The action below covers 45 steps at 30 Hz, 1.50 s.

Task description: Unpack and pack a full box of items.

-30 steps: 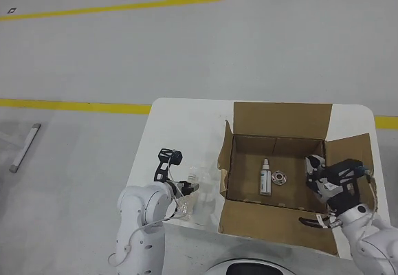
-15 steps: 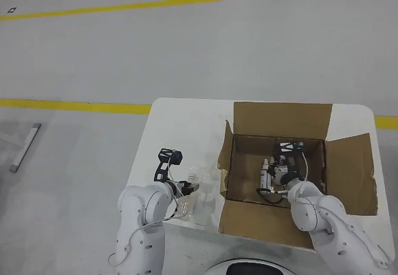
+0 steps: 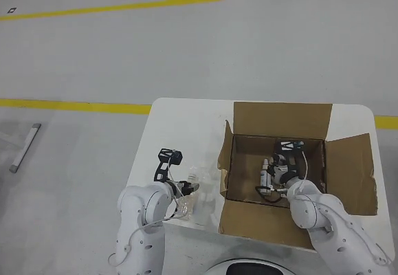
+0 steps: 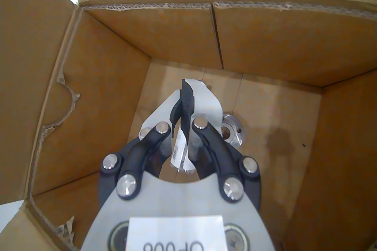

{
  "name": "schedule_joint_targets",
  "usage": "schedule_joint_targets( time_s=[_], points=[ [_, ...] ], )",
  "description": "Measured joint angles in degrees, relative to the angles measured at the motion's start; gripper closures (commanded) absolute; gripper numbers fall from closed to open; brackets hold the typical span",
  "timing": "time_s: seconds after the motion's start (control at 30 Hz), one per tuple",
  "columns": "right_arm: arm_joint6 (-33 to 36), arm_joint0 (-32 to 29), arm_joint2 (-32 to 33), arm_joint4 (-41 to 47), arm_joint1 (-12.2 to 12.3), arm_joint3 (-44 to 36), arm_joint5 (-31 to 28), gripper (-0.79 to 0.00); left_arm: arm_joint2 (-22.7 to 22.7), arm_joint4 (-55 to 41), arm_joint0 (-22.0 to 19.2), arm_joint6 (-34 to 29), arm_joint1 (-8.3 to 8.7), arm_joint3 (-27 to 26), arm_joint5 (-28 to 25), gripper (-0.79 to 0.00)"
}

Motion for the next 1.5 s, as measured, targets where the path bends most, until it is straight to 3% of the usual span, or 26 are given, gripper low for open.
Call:
schedule_joint_targets(
  time_s=[0.27, 0.37, 0.5, 0.83, 1.5],
  points=[
    [12.97, 9.95, -5.39, 0.79, -1.43, 8.36, 6.15, 0.000, 0.00, 0.00, 0.00, 0.00, 0.00, 0.00, 0.00, -0.785],
    [15.86, 12.71, -7.09, -0.09, -1.91, 10.58, 8.68, -0.231, 0.00, 0.00, 0.00, 0.00, 0.00, 0.00, 0.00, -0.785],
    [19.01, 14.53, -8.32, -1.49, -2.29, 12.20, 11.42, -0.289, 0.00, 0.00, 0.00, 0.00, 0.00, 0.00, 0.00, -0.785],
    [22.37, 13.70, -8.55, -3.45, -2.45, 12.53, 13.08, -0.311, 0.00, 0.00, 0.00, 0.00, 0.00, 0.00, 0.00, -0.785],
    [22.16, 15.79, -10.31, -2.05, -3.82, 19.13, 12.65, -0.302, 0.00, 0.00, 0.00, 0.00, 0.00, 0.00, 0.00, -0.785]
  ],
)
